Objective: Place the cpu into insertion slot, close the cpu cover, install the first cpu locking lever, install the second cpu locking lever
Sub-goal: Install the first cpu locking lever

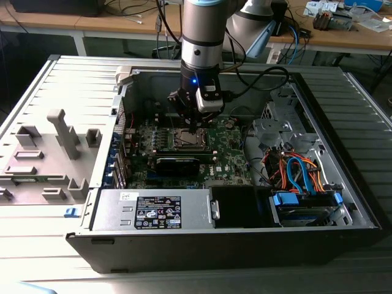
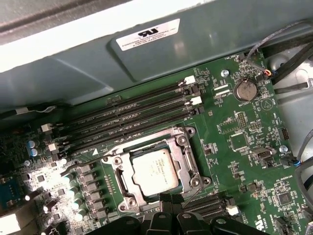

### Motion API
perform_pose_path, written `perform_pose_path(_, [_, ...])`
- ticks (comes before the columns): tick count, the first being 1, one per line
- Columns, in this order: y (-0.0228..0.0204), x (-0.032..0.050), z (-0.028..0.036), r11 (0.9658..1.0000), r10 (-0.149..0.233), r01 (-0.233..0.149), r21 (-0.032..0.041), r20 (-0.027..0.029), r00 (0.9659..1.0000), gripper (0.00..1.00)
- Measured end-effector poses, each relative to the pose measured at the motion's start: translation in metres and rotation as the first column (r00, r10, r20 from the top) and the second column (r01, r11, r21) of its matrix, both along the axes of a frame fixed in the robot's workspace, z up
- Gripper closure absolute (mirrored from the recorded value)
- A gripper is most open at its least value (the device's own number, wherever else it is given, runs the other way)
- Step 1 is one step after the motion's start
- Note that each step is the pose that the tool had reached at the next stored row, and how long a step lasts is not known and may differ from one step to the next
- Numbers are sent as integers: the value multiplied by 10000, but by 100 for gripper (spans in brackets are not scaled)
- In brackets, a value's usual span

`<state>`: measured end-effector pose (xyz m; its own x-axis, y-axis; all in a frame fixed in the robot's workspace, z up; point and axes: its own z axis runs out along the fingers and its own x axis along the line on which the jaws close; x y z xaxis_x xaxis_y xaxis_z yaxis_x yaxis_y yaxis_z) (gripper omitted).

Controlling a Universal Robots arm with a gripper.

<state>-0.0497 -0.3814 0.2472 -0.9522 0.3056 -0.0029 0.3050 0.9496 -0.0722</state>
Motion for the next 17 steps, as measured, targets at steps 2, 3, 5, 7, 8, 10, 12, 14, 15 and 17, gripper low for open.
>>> perform_pose_path(2, [0,0,0,10000,25,-25,0,0,10000,89])
perform_pose_path(3, [0,0,0,10000,37,-37,1,-1,10000,89])
perform_pose_path(5, [0,0,0,10000,65,-65,0,0,10000,89])
perform_pose_path(7, [0,0,0,10000,93,-93,0,-1,10000,89])
perform_pose_path(8, [0,0,0,9999,108,-108,0,0,9999,89])
perform_pose_path(10, [0,0,0,9999,138,-138,0,0,9999,89])
perform_pose_path(12, [0,0,0,9998,180,-180,0,0,9998,89])
perform_pose_path(14, [0,0,0,9998,205,-205,0,0,9998,89])
perform_pose_path(15, [0,0,0,9997,229,-229,0,0,9997,89])
perform_pose_path(17, [0,0,0,9996,266,-266,0,-1,9996,89])
